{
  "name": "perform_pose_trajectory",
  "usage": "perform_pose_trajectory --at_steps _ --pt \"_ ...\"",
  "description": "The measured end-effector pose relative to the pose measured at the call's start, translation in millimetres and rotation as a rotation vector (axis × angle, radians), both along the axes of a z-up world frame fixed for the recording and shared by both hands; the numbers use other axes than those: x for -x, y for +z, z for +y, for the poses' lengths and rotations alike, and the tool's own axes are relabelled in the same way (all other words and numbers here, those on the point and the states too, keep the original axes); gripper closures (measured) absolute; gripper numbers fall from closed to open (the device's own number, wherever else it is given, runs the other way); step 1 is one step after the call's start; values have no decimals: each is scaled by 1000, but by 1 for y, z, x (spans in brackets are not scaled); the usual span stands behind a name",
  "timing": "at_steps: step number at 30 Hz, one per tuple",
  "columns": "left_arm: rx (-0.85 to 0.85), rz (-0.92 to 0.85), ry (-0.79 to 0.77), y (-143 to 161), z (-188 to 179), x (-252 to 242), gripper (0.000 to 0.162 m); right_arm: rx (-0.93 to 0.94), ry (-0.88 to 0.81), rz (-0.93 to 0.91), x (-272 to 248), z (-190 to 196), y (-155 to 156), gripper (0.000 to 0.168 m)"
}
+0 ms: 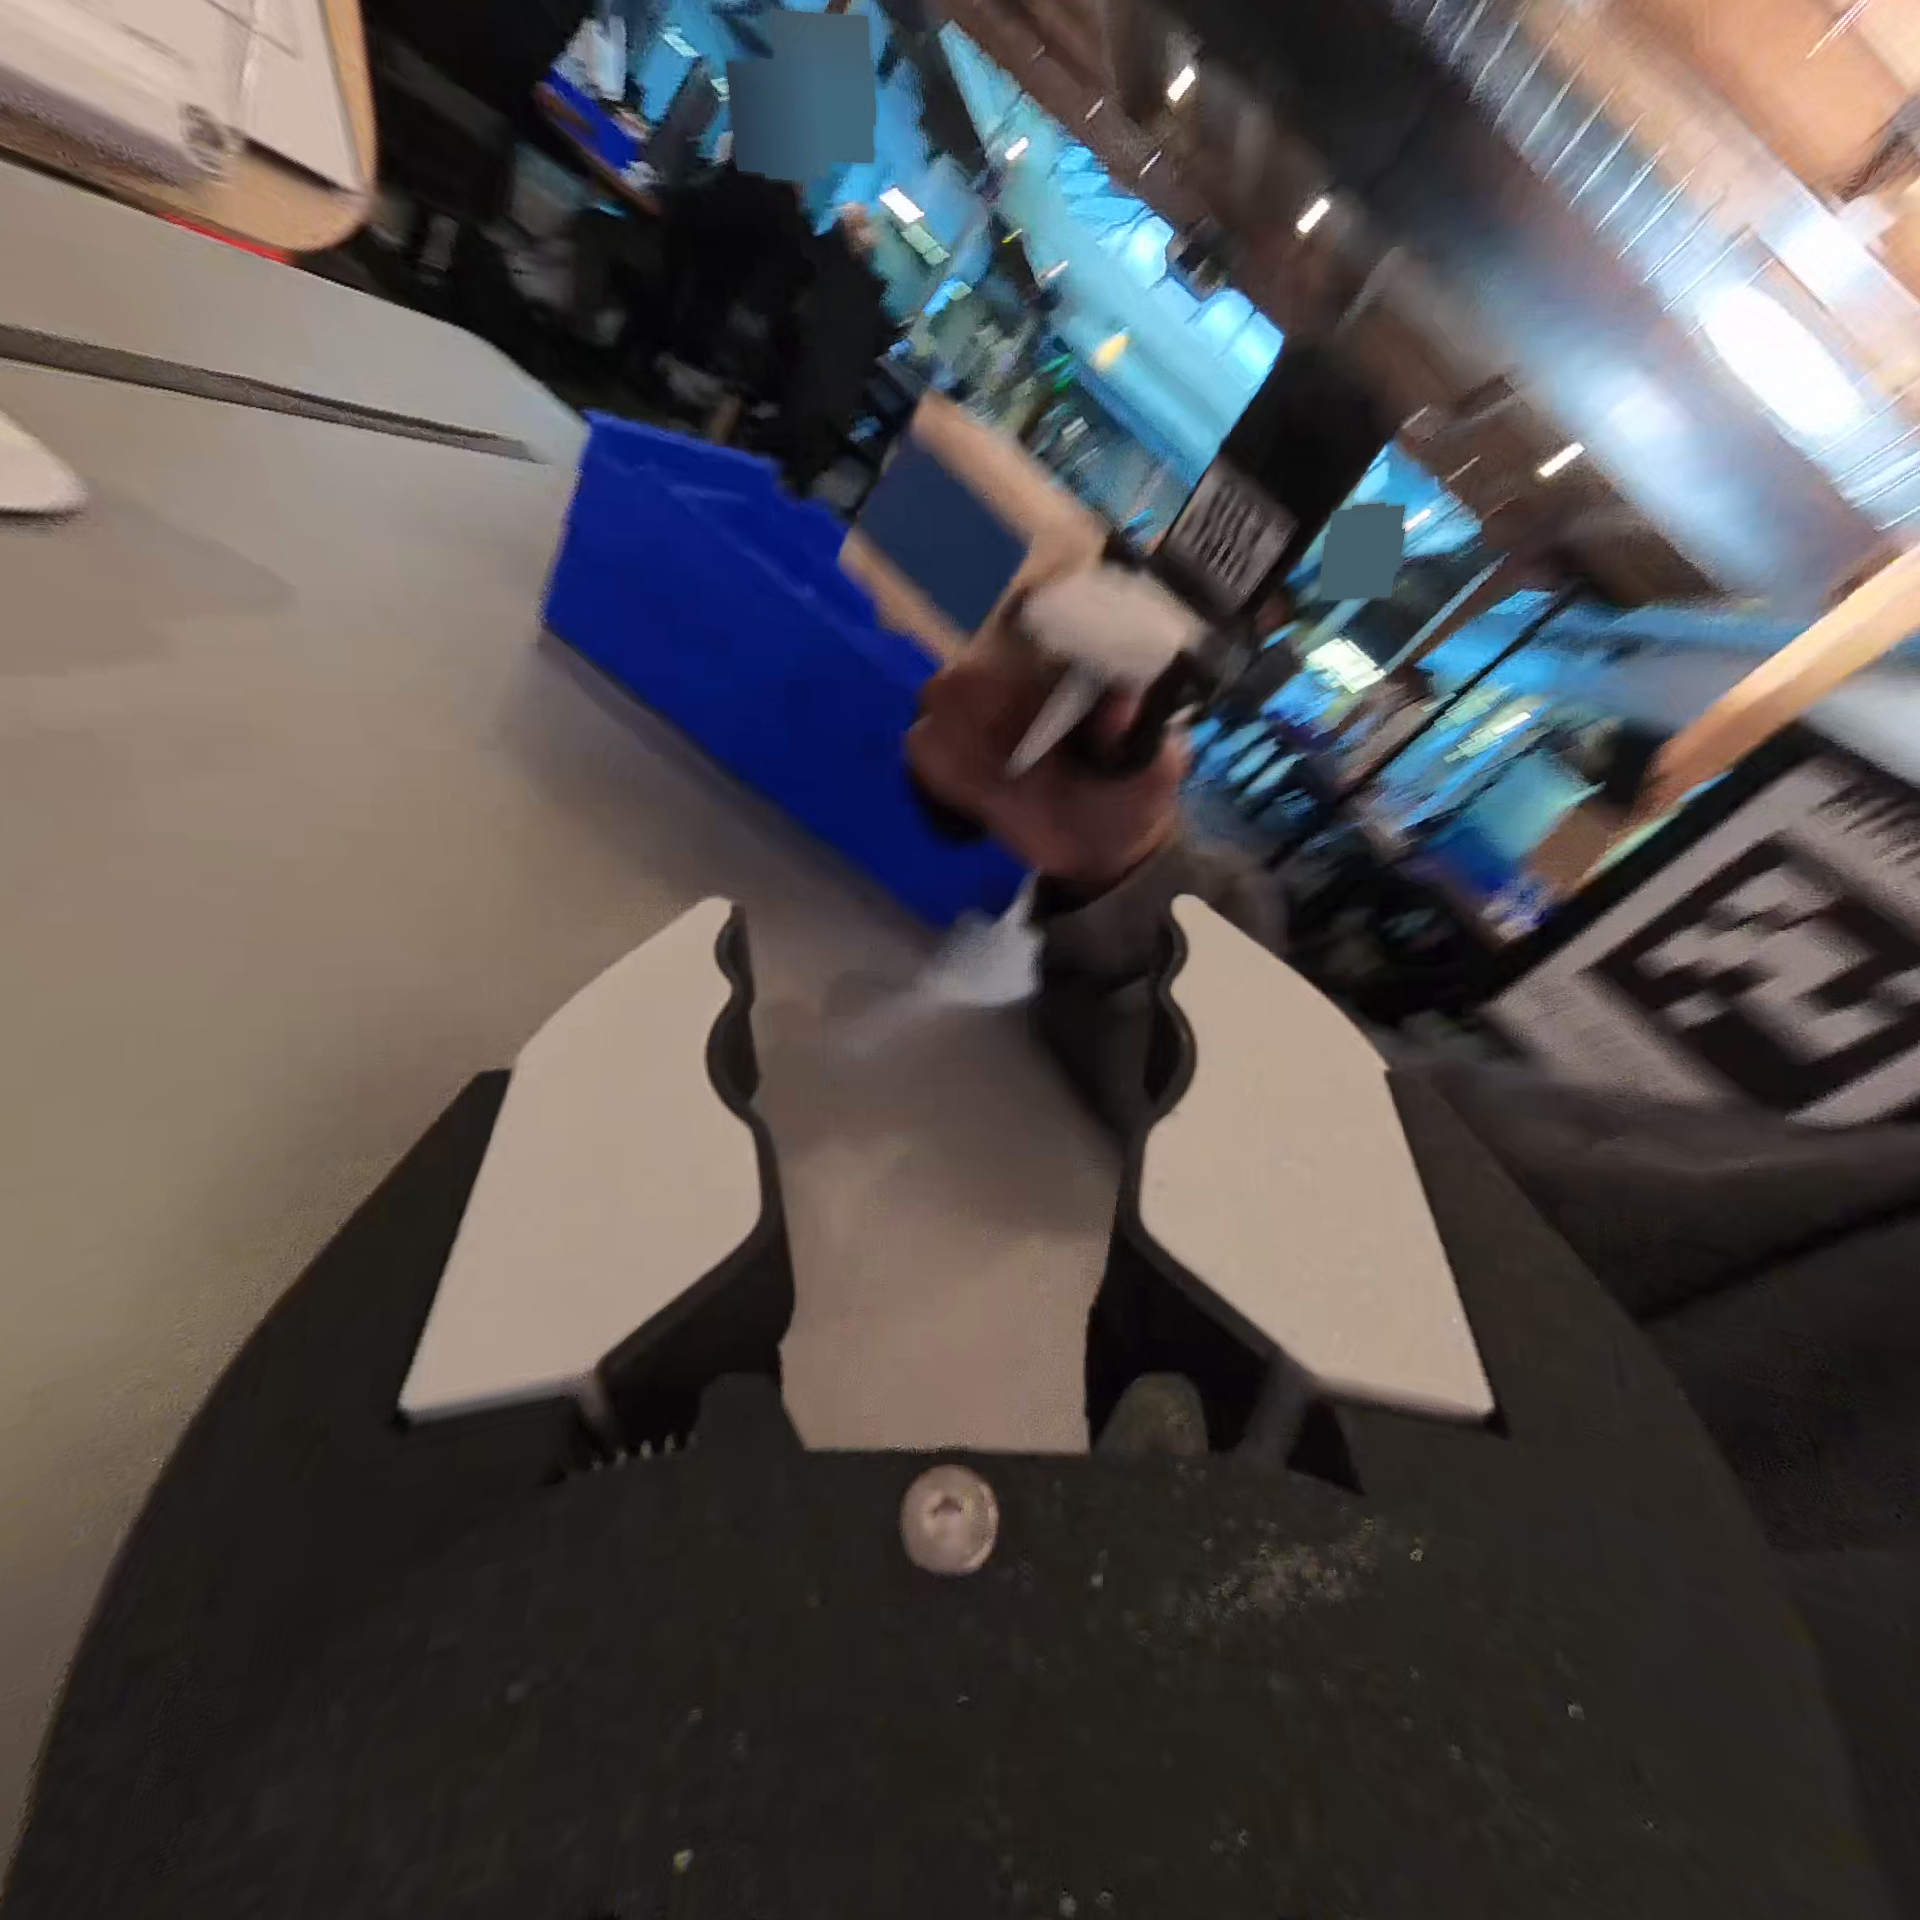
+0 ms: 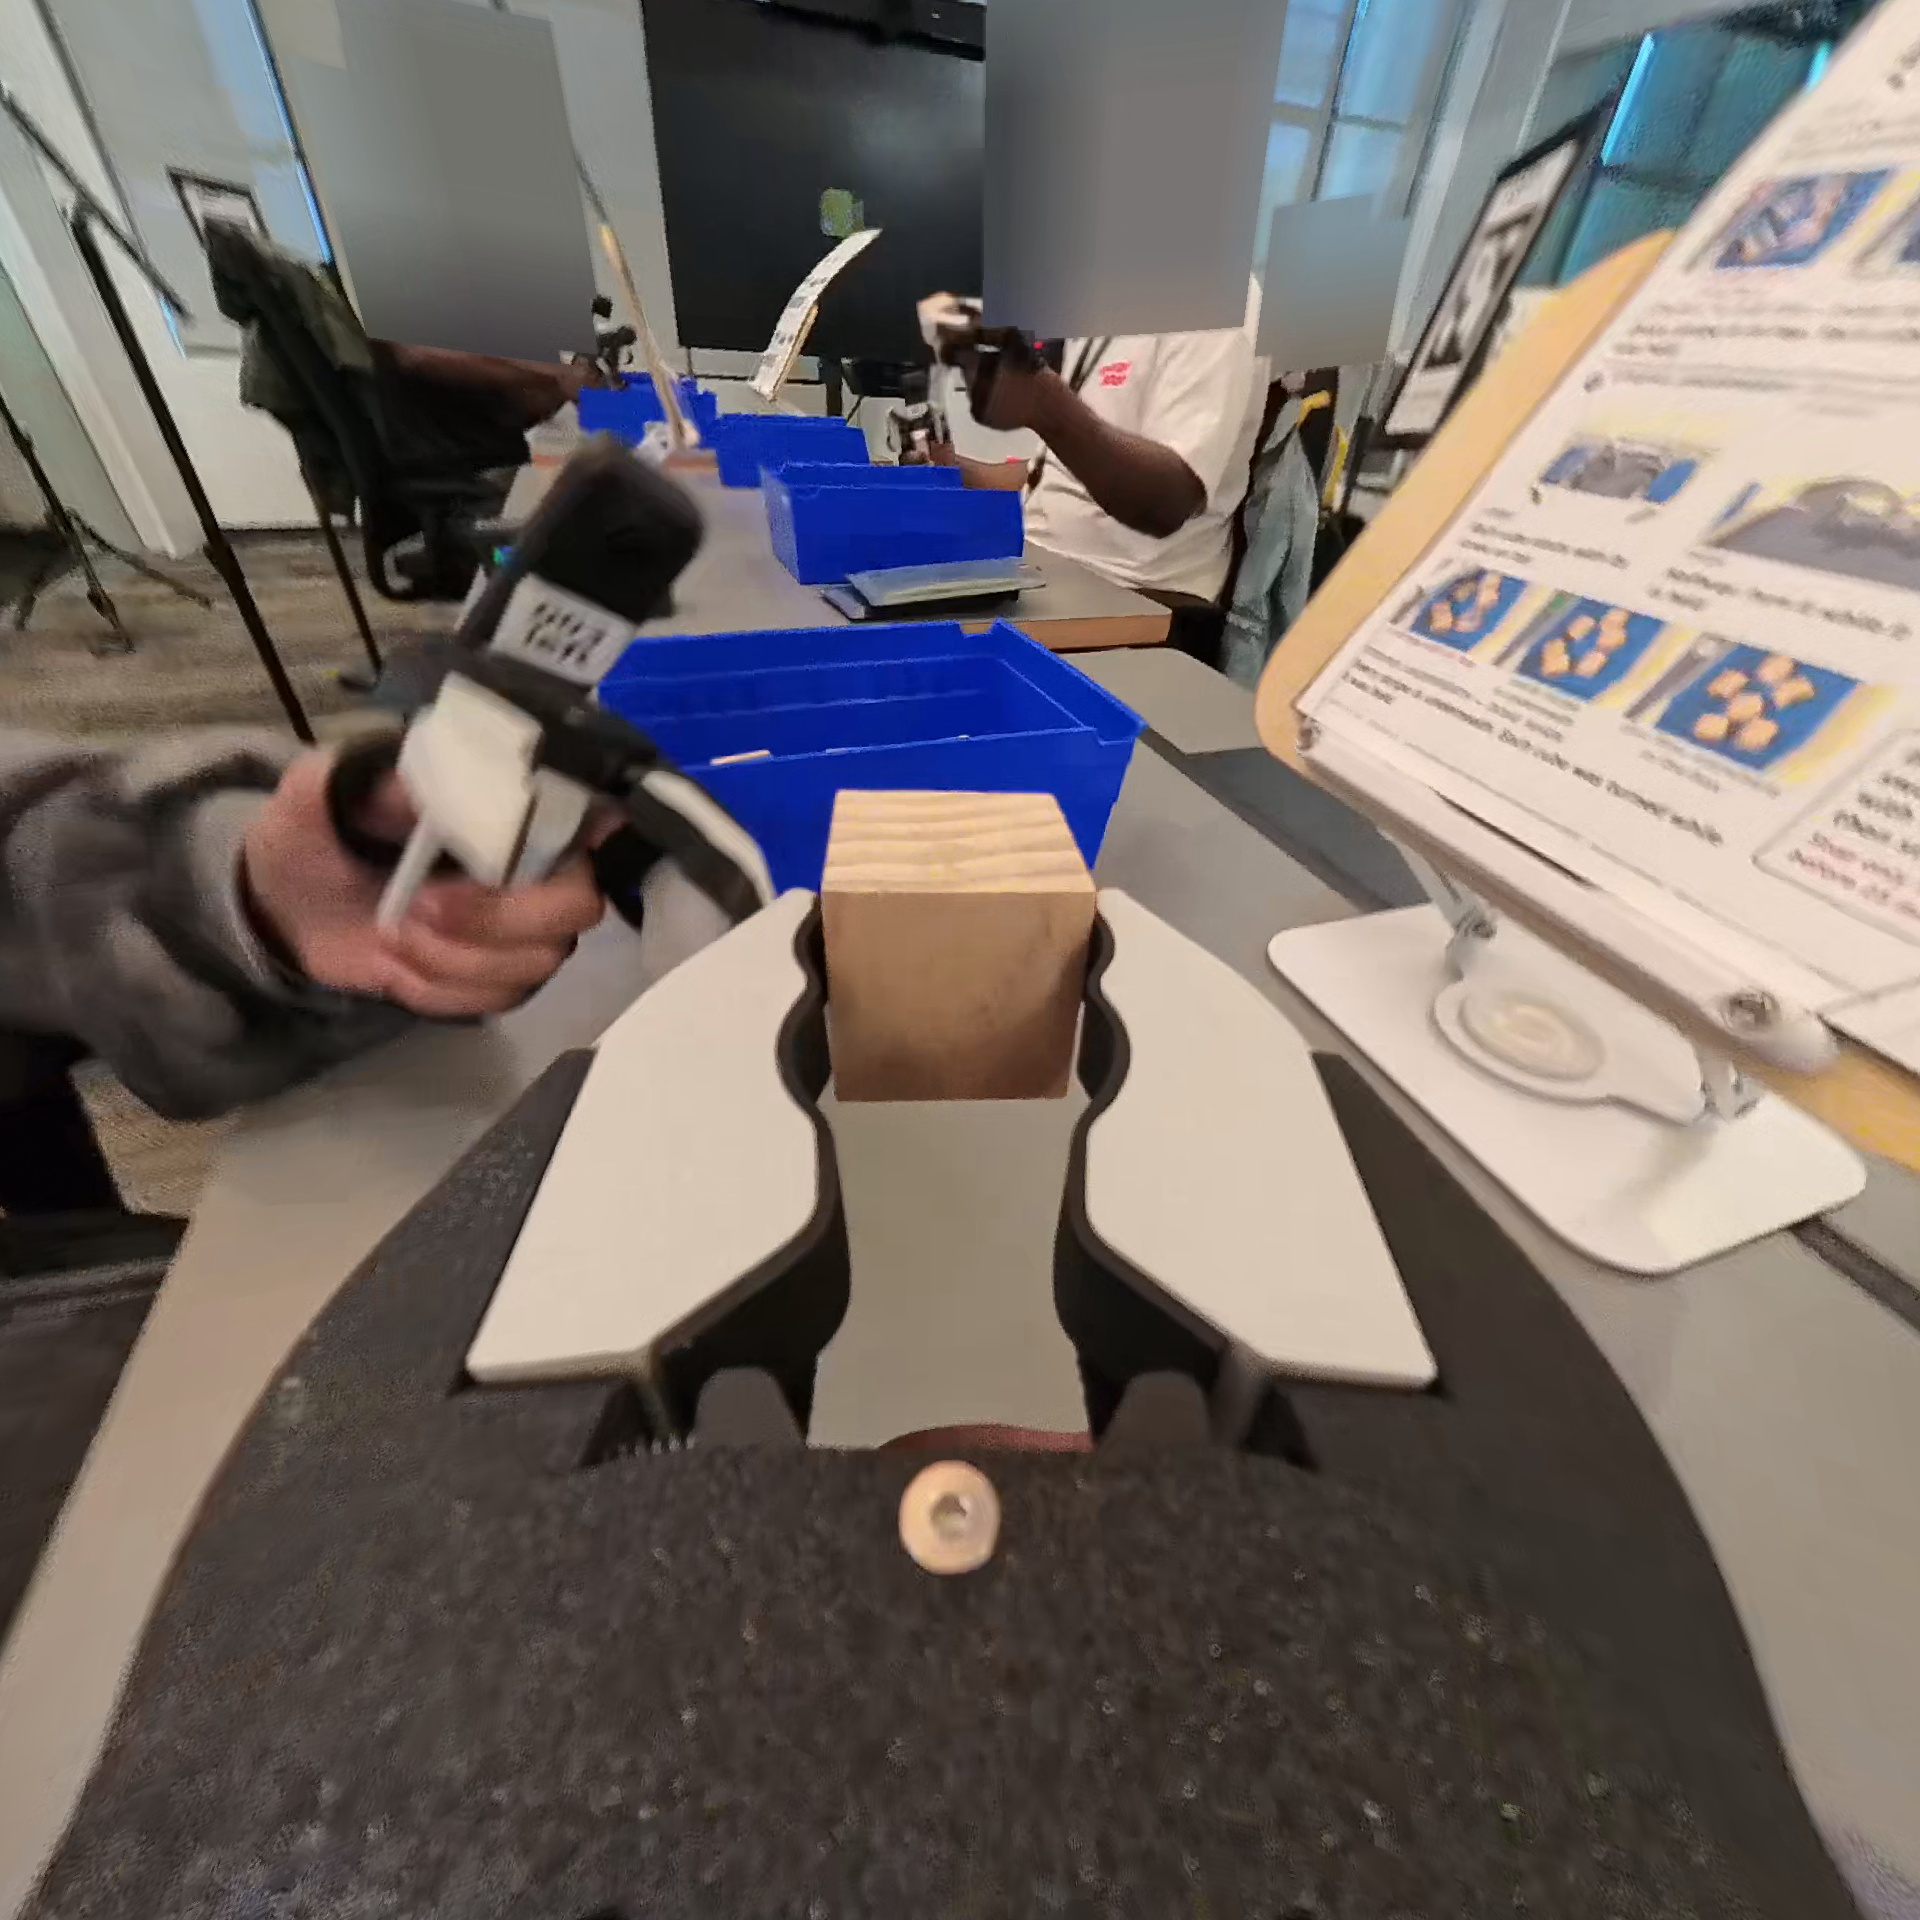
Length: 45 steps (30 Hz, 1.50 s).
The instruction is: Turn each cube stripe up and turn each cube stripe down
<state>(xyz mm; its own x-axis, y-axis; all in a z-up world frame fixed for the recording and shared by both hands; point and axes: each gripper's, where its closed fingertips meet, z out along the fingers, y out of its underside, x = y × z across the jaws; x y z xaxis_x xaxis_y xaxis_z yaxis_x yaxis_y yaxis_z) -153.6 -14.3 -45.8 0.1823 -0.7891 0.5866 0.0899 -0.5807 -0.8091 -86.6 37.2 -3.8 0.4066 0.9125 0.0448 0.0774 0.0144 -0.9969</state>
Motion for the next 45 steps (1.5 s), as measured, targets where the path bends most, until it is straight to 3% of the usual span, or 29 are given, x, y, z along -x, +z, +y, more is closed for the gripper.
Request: perform_pose_trajectory --at_steps 3,7,10,13,16,20,24,29,40,42,45 --pt "-132 106 123 -22 -6 7 98 136 -80 52 -14 12 9 123" --pt "-100 108 35 -24 -19 -3 96 264 -163 92 -25 23 16 123" --pt "-176 188 45 -31 -20 -4 98 298 -250 75 -43 28 27 123" --pt "-279 261 72 -30 -22 -3 100 240 -517 -29 -100 46 45 123" --pt "-326 266 89 -23 -28 -5 101 308 -807 -155 -181 67 46 123" --pt "-207 186 -10 -24 -45 -15 101 607 -1038 -403 -271 99 -18 123" --pt "-143 195 -59 -32 -51 -20 101 1019 -1066 -634 -312 102 -104 123" --pt "-162 213 -62 -32 -52 -20 100 1184 -1084 -671 -331 116 -144 123" --pt "-172 242 -78 -36 -54 -21 100 1179 -1086 -747 -335 123 -176 120" --pt "-172 246 -77 -37 -53 -21 99 1100 -1105 -733 -336 129 -161 107" --pt "-177 248 -65 -36 -50 -19 100 851 -1096 -584 -315 138 -97 101"
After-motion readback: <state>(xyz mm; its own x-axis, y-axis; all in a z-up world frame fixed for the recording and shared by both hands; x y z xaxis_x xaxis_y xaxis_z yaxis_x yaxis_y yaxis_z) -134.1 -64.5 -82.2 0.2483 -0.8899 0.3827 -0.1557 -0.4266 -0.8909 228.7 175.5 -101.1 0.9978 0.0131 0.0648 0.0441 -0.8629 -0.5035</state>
